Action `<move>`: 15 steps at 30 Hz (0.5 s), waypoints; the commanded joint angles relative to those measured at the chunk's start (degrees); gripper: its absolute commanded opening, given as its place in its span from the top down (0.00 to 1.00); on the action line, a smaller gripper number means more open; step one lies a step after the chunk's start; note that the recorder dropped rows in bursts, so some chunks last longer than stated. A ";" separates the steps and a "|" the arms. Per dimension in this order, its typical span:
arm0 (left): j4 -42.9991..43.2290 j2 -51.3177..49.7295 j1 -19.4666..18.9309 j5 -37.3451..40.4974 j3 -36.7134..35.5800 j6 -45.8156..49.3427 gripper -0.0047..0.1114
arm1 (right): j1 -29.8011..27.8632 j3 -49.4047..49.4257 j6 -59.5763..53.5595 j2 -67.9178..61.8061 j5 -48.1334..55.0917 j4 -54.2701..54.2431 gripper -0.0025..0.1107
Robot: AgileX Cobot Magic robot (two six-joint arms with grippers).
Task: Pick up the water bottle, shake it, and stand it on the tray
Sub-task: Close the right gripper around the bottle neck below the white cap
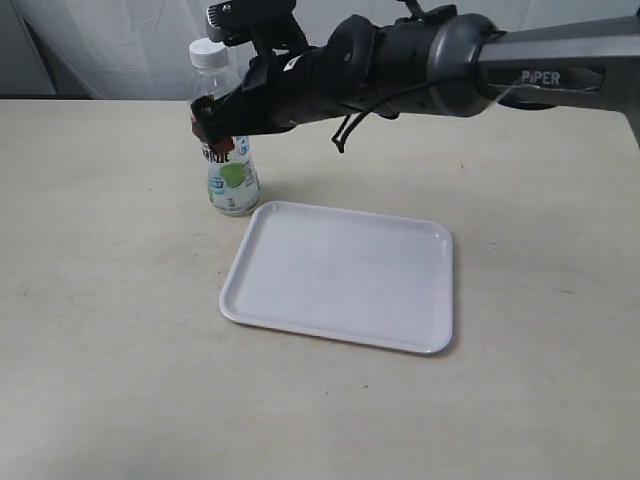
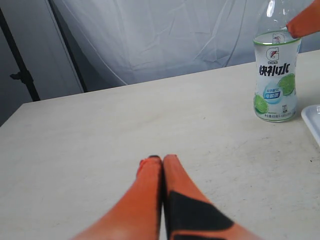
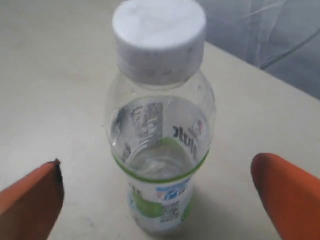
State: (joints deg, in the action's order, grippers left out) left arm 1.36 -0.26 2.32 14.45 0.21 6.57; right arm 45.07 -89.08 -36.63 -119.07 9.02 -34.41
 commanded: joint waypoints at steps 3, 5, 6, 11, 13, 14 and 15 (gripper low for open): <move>0.02 0.26 0.02 -0.77 -0.21 -0.08 0.96 | 0.64 -1.33 -0.69 -2.11 -5.36 0.82 0.06; 0.02 0.26 0.02 -0.77 -0.21 -0.08 0.96 | 0.64 -2.93 -0.69 -3.52 -3.26 0.45 0.06; 0.02 0.26 0.02 -0.77 -0.21 -0.08 0.96 | 0.64 -3.84 -0.69 -4.28 -2.60 0.45 0.06; 0.02 0.26 0.02 -0.77 -0.21 -0.08 0.96 | 1.40 -7.85 -0.69 -7.39 -0.40 0.45 0.06; 0.02 0.26 0.02 -0.77 -0.21 -0.08 0.96 | 2.07 -8.99 -0.84 -8.45 -0.66 1.75 0.06; 0.02 0.26 0.02 -0.77 -0.21 -0.08 0.96 | 2.29 -9.57 -0.84 -8.93 -0.66 2.30 0.06; 0.02 0.26 0.02 -0.77 -0.21 -0.08 0.96 | 2.51 -10.07 -0.84 -9.35 -0.84 3.26 0.06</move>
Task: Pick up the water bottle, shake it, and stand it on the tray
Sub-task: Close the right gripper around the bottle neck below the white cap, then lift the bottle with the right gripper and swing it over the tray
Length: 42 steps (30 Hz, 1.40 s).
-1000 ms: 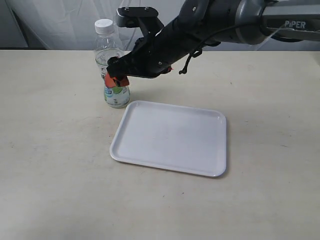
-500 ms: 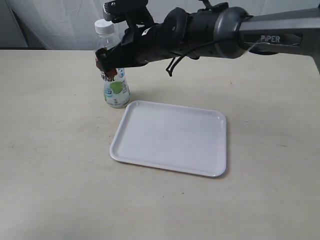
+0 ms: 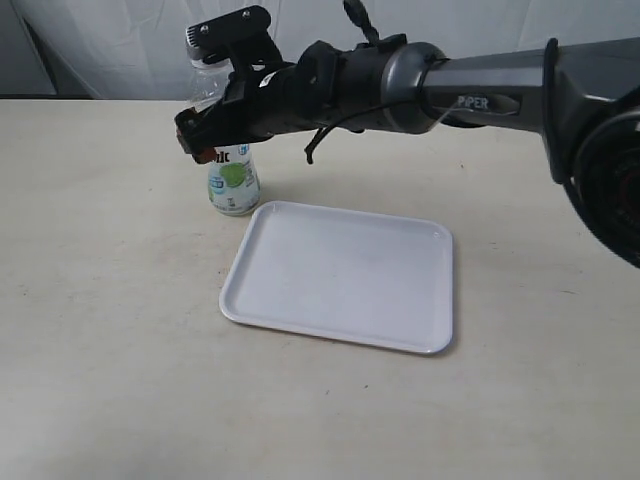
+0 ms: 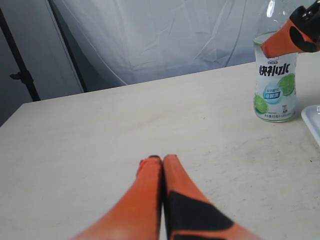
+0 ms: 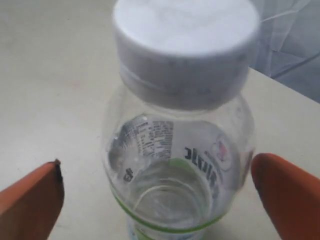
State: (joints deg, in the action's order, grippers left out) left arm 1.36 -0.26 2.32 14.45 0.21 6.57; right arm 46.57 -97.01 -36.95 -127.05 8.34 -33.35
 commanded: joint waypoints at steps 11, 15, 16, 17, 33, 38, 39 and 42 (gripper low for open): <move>0.02 0.26 0.02 -0.77 -0.21 -0.08 0.96 | 1.52 -2.84 -0.52 -2.47 -0.52 1.97 0.49; 0.02 0.26 0.02 -0.77 -0.21 -0.08 0.96 | 1.52 -2.84 -0.37 -2.47 3.27 1.49 0.97; 0.02 0.26 0.02 -0.77 -0.21 -0.08 0.96 | 1.52 -2.84 -0.37 -2.47 3.66 1.49 0.97; 0.02 0.26 0.02 -0.77 -0.21 -0.08 0.96 | 1.52 -2.84 -0.37 -2.47 3.79 1.49 0.97; 0.02 0.26 0.02 -0.77 -0.21 -0.07 0.96 | 1.52 -2.84 -0.47 6.12 19.07 -9.49 0.98; 0.02 0.26 0.02 -0.77 -0.21 0.03 0.96 | 1.52 -2.84 3.23 7.25 26.53 -2.97 0.98; 0.02 0.26 0.02 -0.77 -0.21 0.03 0.96 | 1.52 -2.84 17.34 7.97 24.44 10.01 0.98; 0.02 0.26 0.02 -0.77 -0.21 0.03 0.96 | 1.52 -2.84 38.25 9.19 24.47 29.01 0.98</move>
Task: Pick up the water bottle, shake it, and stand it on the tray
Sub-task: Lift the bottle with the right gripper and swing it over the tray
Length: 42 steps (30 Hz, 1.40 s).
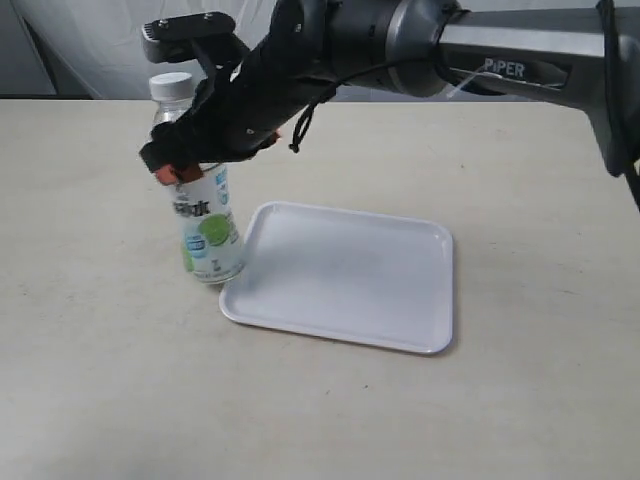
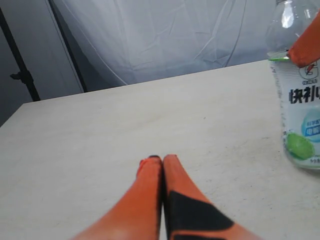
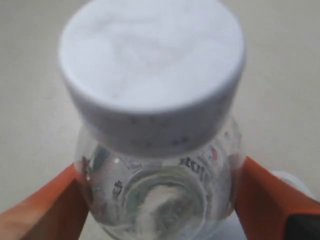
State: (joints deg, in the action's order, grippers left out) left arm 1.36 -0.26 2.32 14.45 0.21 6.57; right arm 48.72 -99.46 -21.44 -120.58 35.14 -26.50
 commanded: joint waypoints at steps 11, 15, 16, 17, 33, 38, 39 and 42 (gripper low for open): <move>0.02 0.26 0.02 -0.77 -0.21 -0.08 0.96 | 3.87 -0.30 6.10 11.42 1.33 14.33 0.98; 0.02 0.26 0.02 -0.77 -0.21 -0.08 0.96 | 3.87 -0.30 22.95 11.81 2.71 24.37 0.98; 0.02 0.26 0.02 -0.77 -0.21 -0.08 0.96 | 4.50 -0.30 17.79 11.86 5.08 20.09 0.98; 0.02 0.26 0.02 -0.77 -0.21 -0.08 0.96 | 5.00 -0.30 11.43 12.01 7.17 15.18 0.98; 0.02 0.26 0.02 -0.77 -0.21 0.02 0.96 | 8.99 -0.30 9.84 14.77 10.06 21.80 0.98; 0.02 0.26 0.02 -0.77 -0.21 0.02 0.96 | 9.00 -0.30 37.78 14.53 10.52 44.84 0.98; 0.02 0.26 0.02 -0.77 -0.21 0.02 0.96 | 9.30 -0.30 32.06 14.81 10.68 39.97 0.98; 0.02 0.26 0.02 -0.77 -0.21 -0.11 0.96 | 9.72 -0.30 9.29 15.72 11.09 19.11 0.98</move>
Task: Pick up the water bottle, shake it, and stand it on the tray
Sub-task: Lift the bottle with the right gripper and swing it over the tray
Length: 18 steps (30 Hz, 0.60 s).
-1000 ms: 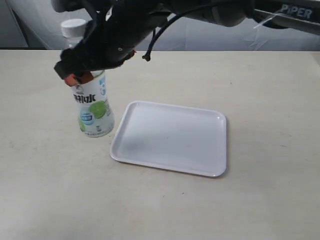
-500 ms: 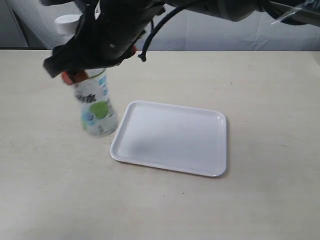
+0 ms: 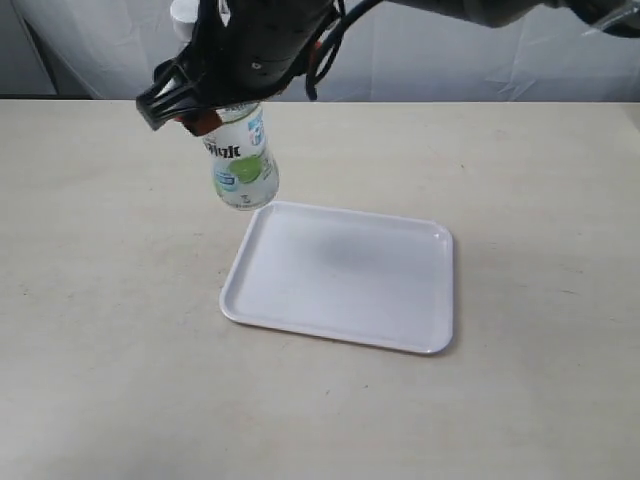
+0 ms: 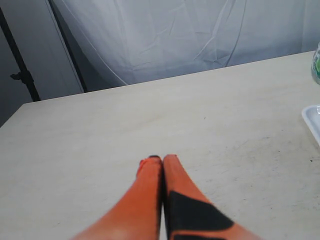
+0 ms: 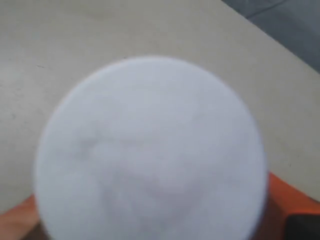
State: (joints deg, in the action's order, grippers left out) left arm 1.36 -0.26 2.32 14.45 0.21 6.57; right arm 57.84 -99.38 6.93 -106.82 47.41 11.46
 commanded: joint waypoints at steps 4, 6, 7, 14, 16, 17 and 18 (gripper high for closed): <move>0.02 0.26 0.02 -0.77 -0.21 -0.11 0.96 | -0.17 -0.38 -4.25 2.19 -3.34 -3.80 0.98; 0.02 0.26 0.02 -0.77 -0.21 -0.11 0.96 | -0.74 -0.38 11.67 1.94 -0.60 9.12 0.98; 0.02 0.26 0.02 -0.77 -0.21 -0.11 0.96 | -0.74 -0.38 12.32 1.89 0.67 9.66 0.98; 0.02 0.26 0.02 -0.77 -0.21 0.00 0.96 | 0.77 -0.38 -8.68 3.50 -2.00 -7.16 0.98; 0.02 0.26 0.02 -0.77 -0.21 0.00 0.96 | -0.07 -0.27 7.97 3.17 -1.23 6.54 0.98; 0.02 0.26 0.02 -0.77 -0.21 -0.10 0.96 | -0.19 -0.29 11.96 3.07 -0.18 8.35 0.98; 0.02 0.26 0.02 -0.77 -0.21 -0.10 0.96 | -0.19 -0.29 10.24 3.07 0.32 6.40 0.98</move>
State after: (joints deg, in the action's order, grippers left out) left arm 1.36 -0.26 2.32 14.45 0.21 6.57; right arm 59.11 -99.38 11.33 -104.50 48.35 10.36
